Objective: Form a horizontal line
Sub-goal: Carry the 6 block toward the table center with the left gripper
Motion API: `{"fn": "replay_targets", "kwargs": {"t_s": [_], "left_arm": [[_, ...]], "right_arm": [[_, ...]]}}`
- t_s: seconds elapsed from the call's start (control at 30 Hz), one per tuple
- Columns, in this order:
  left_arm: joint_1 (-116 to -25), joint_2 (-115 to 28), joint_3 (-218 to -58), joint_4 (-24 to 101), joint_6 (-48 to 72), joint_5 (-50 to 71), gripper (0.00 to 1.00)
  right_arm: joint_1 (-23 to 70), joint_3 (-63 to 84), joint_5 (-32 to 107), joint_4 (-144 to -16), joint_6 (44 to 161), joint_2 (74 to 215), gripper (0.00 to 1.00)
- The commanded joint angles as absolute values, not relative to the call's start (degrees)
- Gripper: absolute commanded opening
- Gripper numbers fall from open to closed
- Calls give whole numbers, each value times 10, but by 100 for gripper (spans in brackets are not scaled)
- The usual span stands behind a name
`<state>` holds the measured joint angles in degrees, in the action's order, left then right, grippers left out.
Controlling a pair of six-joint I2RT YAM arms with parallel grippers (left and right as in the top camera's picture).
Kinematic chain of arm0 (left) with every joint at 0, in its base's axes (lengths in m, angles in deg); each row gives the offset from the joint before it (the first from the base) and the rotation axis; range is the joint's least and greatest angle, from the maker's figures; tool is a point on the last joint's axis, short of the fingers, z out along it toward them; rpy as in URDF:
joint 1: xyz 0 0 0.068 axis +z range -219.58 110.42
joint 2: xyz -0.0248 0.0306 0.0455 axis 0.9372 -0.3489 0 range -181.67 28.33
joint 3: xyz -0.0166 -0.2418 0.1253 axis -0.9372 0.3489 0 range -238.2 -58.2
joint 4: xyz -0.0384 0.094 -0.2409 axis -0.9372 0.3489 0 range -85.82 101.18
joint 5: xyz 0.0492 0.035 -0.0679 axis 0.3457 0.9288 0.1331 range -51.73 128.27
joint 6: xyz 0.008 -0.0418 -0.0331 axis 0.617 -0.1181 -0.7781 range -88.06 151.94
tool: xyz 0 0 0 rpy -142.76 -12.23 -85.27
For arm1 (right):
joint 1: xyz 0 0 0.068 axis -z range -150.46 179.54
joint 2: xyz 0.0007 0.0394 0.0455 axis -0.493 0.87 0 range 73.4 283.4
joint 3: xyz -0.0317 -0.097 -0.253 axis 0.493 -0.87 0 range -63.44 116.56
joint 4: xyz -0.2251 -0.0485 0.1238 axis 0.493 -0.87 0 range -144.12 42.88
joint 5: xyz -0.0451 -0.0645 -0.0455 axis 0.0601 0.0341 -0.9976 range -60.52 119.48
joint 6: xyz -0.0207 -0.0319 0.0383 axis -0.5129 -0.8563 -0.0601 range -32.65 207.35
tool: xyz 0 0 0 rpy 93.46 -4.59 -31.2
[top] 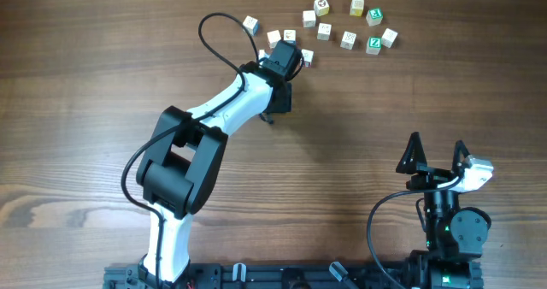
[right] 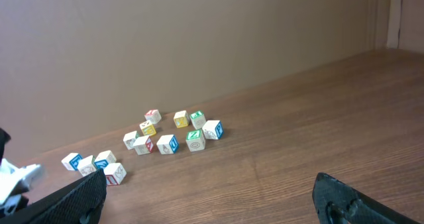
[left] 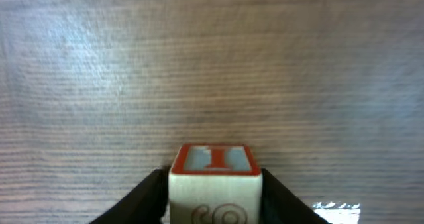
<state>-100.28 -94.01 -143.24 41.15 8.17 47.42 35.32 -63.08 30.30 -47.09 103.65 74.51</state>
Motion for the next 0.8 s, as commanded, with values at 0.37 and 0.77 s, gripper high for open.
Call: {"fn": "replay_targets", "kwargs": {"t_s": [0.37, 0.77], "left_arm": [[-1003, -935, -1419, 395, 77, 467, 100], [-1003, -808, -1419, 416, 122, 467, 100]], "right_arm": [[351, -631, 297, -468, 1040, 742, 100], [351, -631, 297, -468, 1041, 742, 100]]}}
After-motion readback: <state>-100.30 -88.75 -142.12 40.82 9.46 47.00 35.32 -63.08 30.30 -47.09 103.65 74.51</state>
